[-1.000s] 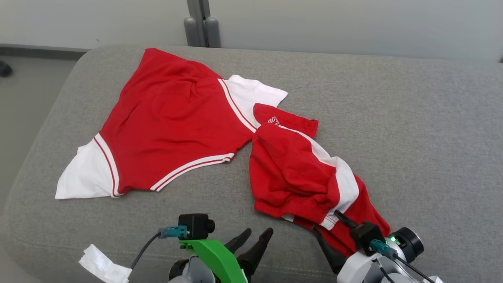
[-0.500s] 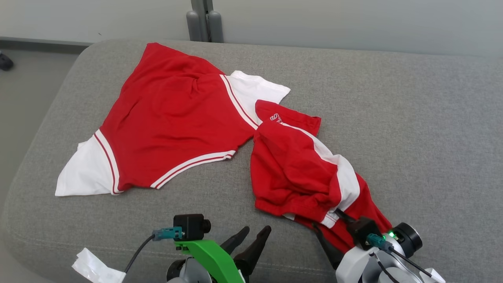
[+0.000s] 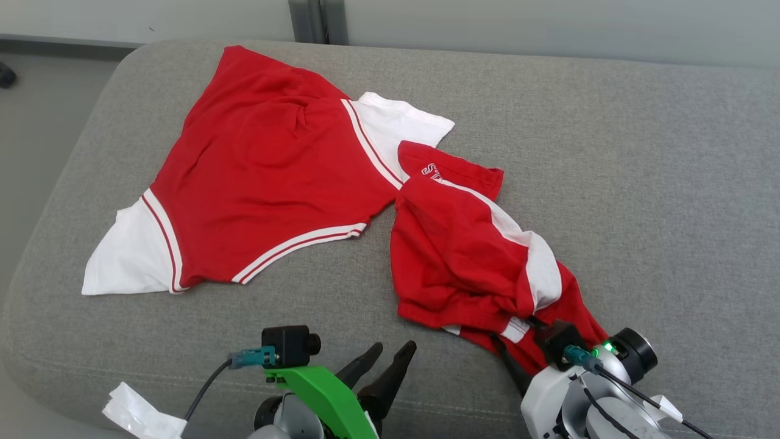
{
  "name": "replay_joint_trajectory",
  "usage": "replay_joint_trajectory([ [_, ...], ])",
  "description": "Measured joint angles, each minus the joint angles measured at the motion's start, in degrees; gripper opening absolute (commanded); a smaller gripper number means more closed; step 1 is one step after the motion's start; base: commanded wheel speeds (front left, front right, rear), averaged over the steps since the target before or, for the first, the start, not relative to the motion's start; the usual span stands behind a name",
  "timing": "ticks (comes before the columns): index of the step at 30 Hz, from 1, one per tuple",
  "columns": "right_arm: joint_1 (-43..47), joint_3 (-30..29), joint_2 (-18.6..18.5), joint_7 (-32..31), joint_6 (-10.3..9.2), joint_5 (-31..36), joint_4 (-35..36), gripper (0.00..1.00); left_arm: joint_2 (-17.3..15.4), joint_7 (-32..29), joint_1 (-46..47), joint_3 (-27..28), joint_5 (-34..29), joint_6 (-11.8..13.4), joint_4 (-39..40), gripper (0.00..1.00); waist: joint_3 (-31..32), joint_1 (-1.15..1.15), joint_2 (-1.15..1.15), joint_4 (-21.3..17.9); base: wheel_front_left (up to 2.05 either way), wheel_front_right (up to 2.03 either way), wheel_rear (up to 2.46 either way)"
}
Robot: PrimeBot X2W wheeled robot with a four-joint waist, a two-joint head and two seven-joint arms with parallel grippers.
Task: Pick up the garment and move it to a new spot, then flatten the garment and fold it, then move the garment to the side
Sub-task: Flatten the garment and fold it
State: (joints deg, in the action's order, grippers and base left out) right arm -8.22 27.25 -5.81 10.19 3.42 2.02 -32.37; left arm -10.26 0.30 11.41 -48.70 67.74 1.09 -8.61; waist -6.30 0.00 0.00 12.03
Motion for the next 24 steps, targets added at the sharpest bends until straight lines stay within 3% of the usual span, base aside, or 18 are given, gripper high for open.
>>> replay_joint_trajectory([
  [1,0.0,0.0,0.0,-0.1,0.0,0.0,-0.2,0.38,-0.1,0.0,0.0,0.1,0.0,0.0,0.0,1.0,0.0,0.0,0.0,0.0,0.0,0.0,0.0],
  [3,0.0,0.1,0.0,-0.1,-0.01,0.0,-0.6,0.01,-0.2,0.0,0.0,0.2,0.0,0.0,0.1,1.0,-0.1,0.0,0.0,-0.1,0.0,0.0,0.0],
  [15,-0.7,-0.2,0.4,-0.1,-0.52,-0.2,0.4,0.0,-1.2,0.8,-0.2,1.4,0.2,0.5,0.9,1.0,0.2,0.0,0.0,-2.7,0.0,0.0,0.0],
  [24,-1.6,-0.9,0.5,1.3,-0.96,-1.1,8.2,0.0,-0.1,0.3,-2.1,0.7,3.2,0.7,0.6,1.0,0.5,0.0,0.0,-5.0,0.0,0.0,0.0],
])
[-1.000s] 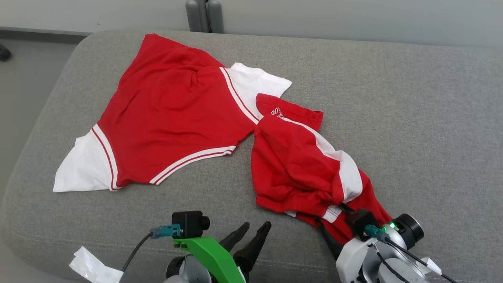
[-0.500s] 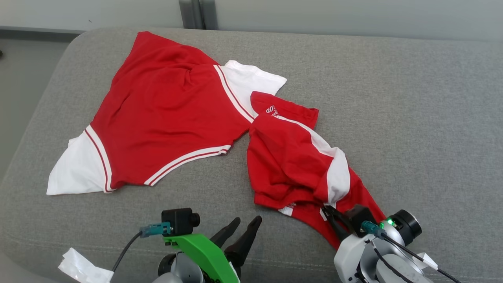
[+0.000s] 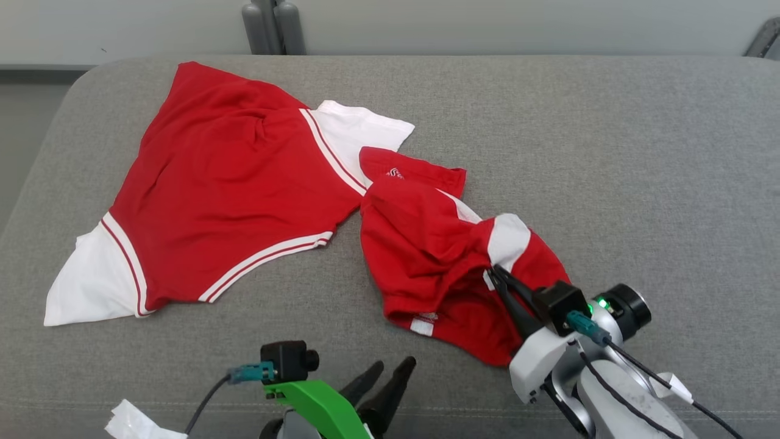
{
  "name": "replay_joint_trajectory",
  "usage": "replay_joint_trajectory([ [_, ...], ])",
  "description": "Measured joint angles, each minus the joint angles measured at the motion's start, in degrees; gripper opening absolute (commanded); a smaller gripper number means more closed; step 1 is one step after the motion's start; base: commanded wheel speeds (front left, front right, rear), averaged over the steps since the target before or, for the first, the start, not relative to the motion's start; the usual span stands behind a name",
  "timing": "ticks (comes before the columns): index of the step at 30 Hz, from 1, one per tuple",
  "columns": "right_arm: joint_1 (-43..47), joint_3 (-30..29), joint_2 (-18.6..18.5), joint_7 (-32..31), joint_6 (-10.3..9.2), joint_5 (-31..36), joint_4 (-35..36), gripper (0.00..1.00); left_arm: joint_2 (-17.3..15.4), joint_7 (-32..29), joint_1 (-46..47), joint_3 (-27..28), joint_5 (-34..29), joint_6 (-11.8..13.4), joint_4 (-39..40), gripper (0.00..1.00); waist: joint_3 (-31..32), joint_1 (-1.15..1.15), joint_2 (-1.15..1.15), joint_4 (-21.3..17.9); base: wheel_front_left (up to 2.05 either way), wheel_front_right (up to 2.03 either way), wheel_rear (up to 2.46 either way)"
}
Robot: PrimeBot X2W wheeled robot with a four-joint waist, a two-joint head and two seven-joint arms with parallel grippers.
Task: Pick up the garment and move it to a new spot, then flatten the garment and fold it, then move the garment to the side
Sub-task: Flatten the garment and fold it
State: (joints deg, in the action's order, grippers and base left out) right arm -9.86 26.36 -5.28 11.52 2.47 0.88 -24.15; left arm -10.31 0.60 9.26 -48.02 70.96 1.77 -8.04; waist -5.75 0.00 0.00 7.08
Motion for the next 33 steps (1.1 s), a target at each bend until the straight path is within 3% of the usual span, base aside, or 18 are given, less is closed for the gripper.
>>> replay_joint_trajectory([
  [10,-2.0,0.1,-0.2,-1.5,0.1,0.1,4.6,0.0,4.1,1.0,1.0,0.1,0.0,-0.5,-6.2,1.0,-1.2,0.0,0.0,-0.8,0.0,0.0,0.0],
  [18,-3.1,1.9,-0.5,-4.3,1.48,0.6,8.2,0.0,6.2,3.8,4.9,1.5,-0.6,-1.3,-13.1,1.0,-2.9,0.0,0.0,-1.6,0.0,0.0,0.0],
  [33,-5.3,1.9,-0.8,-8.1,1.74,0.6,14.5,0.0,7.6,5.6,8.2,1.2,0.5,-4.7,-19.5,1.0,-4.9,0.0,0.0,-4.1,0.0,0.0,0.0],
])
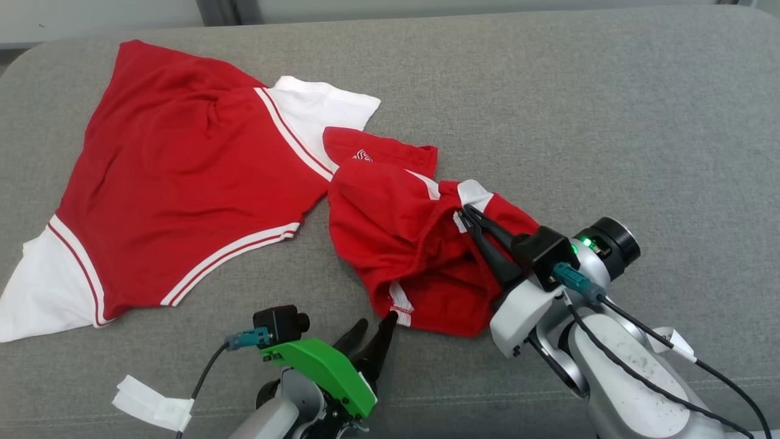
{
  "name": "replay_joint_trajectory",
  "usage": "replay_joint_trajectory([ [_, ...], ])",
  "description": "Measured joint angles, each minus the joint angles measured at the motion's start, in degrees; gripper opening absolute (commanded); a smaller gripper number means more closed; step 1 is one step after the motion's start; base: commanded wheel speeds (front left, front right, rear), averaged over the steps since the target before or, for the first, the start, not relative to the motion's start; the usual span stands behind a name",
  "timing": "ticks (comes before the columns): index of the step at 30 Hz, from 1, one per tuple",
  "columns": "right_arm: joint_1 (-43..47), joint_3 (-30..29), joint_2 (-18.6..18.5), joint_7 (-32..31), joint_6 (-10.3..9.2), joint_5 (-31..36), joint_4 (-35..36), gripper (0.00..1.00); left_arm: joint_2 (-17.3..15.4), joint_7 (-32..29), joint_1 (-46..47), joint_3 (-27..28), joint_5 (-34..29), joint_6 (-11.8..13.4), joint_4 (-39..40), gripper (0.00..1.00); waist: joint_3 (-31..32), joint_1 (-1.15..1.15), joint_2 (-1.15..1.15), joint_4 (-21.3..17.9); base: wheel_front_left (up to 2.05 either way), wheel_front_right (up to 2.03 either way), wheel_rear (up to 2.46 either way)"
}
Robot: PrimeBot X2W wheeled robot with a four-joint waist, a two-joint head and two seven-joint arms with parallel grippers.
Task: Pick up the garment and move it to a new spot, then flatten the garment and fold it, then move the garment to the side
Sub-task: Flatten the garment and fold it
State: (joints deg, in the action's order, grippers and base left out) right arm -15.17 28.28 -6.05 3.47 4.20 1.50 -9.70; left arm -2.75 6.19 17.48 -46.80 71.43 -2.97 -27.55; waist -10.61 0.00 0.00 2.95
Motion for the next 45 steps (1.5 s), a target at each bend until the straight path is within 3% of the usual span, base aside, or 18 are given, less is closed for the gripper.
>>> replay_joint_trajectory([
  [14,0.0,-0.8,-1.0,-2.4,-0.11,0.0,3.7,0.0,0.1,1.8,3.1,-2.6,2.7,-2.2,-3.4,1.0,-1.8,0.0,0.0,-1.4,0.0,0.0,0.0],
  [15,0.0,-0.8,-1.0,-2.5,-0.11,0.0,3.9,0.0,0.1,1.8,3.2,-2.9,3.0,-2.3,-3.4,0.9,-1.9,0.0,0.0,-1.4,0.0,0.0,0.0],
  [16,0.0,-0.8,-1.0,-2.6,-0.19,0.0,4.1,0.0,0.1,1.8,3.4,-3.2,3.4,-2.4,-3.4,0.42,-1.9,0.0,0.0,-1.4,0.0,0.0,0.0],
  [17,0.0,-0.8,-1.0,-2.6,-0.22,0.0,4.3,0.0,0.1,1.8,3.7,-3.5,3.5,-2.5,-3.4,0.0,-2.0,0.0,0.0,-1.5,0.0,0.0,0.0],
  [24,0.0,-1.9,-0.9,-2.8,-0.69,-0.6,5.2,0.0,0.1,1.5,3.7,-5.2,4.7,-2.7,-5.2,0.0,-1.6,0.0,0.0,-1.6,0.0,0.0,0.0],
  [28,0.2,-3.4,-0.8,-1.9,-0.86,-1.9,5.8,0.0,0.2,-0.2,3.5,-3.2,9.7,-3.1,-4.4,0.0,-0.4,0.0,0.0,-1.8,0.0,0.0,0.0],
  [31,0.4,-4.8,-0.8,-1.1,-1.26,-3.2,6.4,0.0,-0.1,-0.6,4.0,-1.8,9.5,-3.2,-2.3,0.0,0.8,0.0,0.0,-1.9,0.0,0.0,0.0],
  [45,0.1,-6.9,-1.1,0.3,1.33,-11.9,15.9,0.0,-10.5,0.5,10.2,3.3,5.9,-3.6,12.7,0.0,10.3,0.0,0.0,-1.5,0.0,0.0,0.0],
])
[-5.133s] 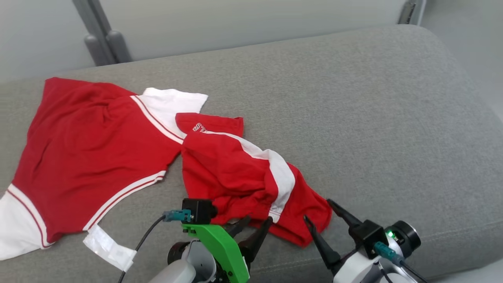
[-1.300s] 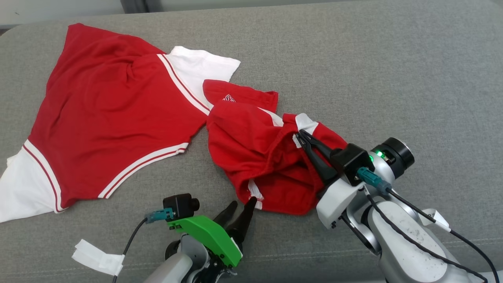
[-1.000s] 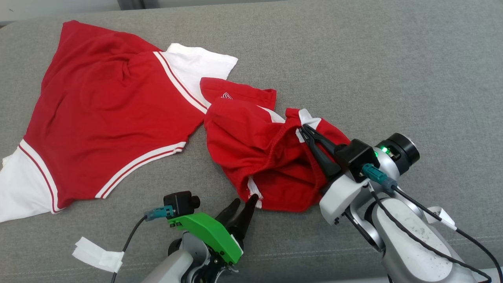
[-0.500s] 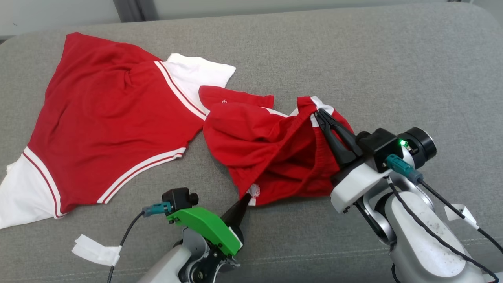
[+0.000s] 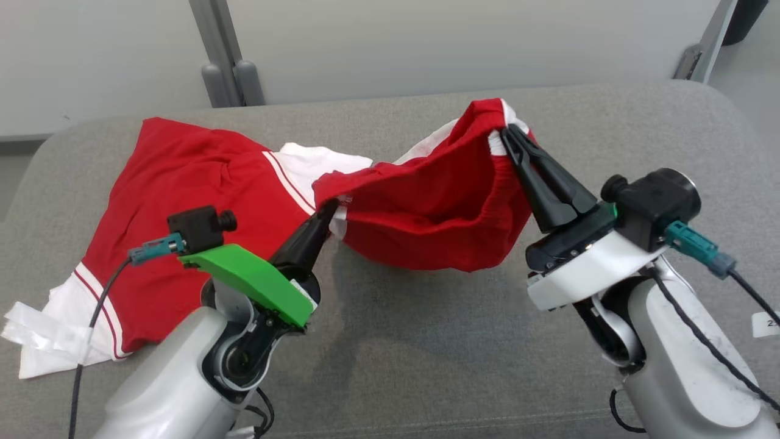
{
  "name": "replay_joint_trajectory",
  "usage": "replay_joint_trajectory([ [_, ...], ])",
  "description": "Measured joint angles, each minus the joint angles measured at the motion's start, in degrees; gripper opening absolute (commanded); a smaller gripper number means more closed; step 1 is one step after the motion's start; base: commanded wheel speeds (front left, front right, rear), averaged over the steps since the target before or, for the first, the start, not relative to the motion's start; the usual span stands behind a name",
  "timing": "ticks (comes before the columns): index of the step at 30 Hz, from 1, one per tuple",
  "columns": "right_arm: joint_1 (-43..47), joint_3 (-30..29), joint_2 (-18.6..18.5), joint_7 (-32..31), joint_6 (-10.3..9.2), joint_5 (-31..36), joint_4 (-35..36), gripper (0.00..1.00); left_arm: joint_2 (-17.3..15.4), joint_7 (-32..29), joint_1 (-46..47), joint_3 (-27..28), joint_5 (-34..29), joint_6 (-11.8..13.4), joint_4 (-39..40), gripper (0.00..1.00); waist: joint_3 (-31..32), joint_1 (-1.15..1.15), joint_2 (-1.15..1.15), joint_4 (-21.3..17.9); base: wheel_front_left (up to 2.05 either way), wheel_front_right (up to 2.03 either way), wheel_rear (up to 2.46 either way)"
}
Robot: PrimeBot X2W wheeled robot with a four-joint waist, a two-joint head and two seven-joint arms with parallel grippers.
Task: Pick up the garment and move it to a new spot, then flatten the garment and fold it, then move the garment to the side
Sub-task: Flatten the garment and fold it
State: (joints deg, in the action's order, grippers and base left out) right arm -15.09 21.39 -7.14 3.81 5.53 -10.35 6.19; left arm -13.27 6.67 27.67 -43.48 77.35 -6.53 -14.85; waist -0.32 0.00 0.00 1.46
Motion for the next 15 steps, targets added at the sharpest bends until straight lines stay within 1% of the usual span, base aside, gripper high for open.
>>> replay_joint_trajectory([
  [2,0.1,-1.2,-0.6,-1.0,0.01,-1.3,1.6,0.0,-1.6,-0.1,0.0,0.5,0.0,0.4,3.1,0.0,1.5,0.0,0.0,0.0,0.0,0.0,0.0],
  [4,0.3,-2.2,-1.2,-2.3,0.01,-2.9,3.3,0.0,-3.4,-0.1,0.0,1.3,-0.2,1.9,6.3,0.0,2.9,0.0,0.0,0.1,0.0,0.0,0.0],
  [7,1.6,-3.4,-1.5,-4.6,0.02,-5.1,5.5,0.0,-7.2,-0.7,0.0,2.3,-1.3,4.4,11.4,0.0,4.6,0.0,0.0,0.2,0.0,0.0,0.0],
  [8,2.4,-3.4,-1.4,-5.5,0.02,-6.3,5.9,0.0,-8.4,-1.5,0.0,2.3,-1.6,5.0,12.8,0.0,5.1,0.0,0.0,0.3,0.0,0.0,0.0],
  [9,2.4,-3.4,-1.4,-5.5,0.02,-6.3,5.9,0.0,-8.4,-1.5,0.0,2.3,-1.6,5.0,12.8,0.0,5.1,0.0,0.0,0.3,0.0,0.0,0.0],
  [12,5.3,-3.1,-0.1,-8.3,0.44,-11.4,6.9,0.0,-11.4,-4.1,0.0,2.1,-2.5,6.9,17.2,0.0,6.0,0.0,0.0,0.8,0.0,0.0,0.0],
  [15,6.0,-1.8,0.1,-11.8,0.46,-13.2,7.4,0.0,-15.6,-6.9,0.0,2.2,-3.1,9.5,21.0,0.0,6.5,0.0,0.0,1.1,0.0,0.0,0.0],
])
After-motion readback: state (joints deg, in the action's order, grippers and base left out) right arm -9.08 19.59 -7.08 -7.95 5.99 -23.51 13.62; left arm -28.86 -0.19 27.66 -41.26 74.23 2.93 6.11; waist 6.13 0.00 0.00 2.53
